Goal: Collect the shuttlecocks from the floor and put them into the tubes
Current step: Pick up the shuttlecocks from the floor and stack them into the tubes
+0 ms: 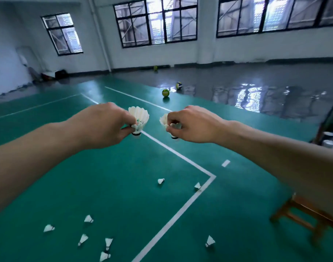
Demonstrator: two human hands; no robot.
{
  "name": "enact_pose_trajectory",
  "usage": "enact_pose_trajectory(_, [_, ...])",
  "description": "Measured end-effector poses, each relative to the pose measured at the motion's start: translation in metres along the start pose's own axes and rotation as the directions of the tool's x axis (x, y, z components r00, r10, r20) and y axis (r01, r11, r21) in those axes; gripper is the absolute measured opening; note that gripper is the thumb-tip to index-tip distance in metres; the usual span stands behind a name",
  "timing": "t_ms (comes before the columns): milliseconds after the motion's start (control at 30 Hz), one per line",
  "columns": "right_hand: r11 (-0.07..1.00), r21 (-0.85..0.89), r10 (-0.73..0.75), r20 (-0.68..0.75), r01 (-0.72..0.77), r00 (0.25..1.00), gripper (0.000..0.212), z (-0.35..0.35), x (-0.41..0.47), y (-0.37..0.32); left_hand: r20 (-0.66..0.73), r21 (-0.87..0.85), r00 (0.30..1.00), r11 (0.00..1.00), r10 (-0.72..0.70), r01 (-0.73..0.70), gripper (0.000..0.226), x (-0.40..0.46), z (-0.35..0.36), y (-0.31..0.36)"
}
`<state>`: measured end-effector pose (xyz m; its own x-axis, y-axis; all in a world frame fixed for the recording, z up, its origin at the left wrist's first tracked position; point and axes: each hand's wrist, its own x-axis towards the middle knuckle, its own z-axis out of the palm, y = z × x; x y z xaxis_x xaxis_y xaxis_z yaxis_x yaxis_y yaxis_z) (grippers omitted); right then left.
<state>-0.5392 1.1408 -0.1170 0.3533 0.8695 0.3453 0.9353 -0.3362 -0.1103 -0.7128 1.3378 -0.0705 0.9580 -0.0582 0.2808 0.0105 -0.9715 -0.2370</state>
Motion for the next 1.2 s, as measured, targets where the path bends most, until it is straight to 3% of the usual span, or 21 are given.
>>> enact_pose_trajectory(200, [0.978, -0.073, 0.185, -0.141, -0.196, 0.973, 0.022, -0.087, -0.125, 0.050, -0.038, 0.225, 0.971, 0.948, 0.238, -0.223, 0.028, 0.071, -0.042, 0.109])
enact_pose_trajectory(367, [0.919, -0.151, 0.337, -0.177, -0.364, 0.925, 0.019, -0.158, -0.257, 0.116, -0.121, 0.288, 0.897, 0.880, 0.425, -0.378, 0.029, 0.127, -0.075, 0.237])
enact_pose_trajectory(500, [0.853, -0.181, 0.444, -0.245, -0.490, 0.862, 0.020, -0.216, -0.379, 0.172, -0.233, 0.171, 0.828, 0.860, 0.510, -0.481, 0.028, 0.178, -0.087, 0.360])
enact_pose_trajectory(800, [0.689, -0.117, 0.619, -0.417, -0.715, 0.665, 0.016, -0.299, -0.611, 0.258, -0.396, -0.181, 0.766, 0.774, 0.507, -0.607, 0.020, 0.283, -0.092, 0.616])
enact_pose_trajectory(1000, [0.627, 0.011, 0.676, -0.505, -0.779, 0.537, 0.010, -0.308, -0.685, 0.326, -0.401, -0.284, 0.763, 0.723, 0.507, -0.630, 0.020, 0.343, -0.070, 0.706])
enact_pose_trajectory(1200, [0.606, 0.137, 0.743, -0.448, -0.784, 0.496, 0.011, -0.278, -0.686, 0.422, -0.305, -0.313, 0.792, 0.729, 0.529, -0.608, 0.023, 0.430, -0.031, 0.746])
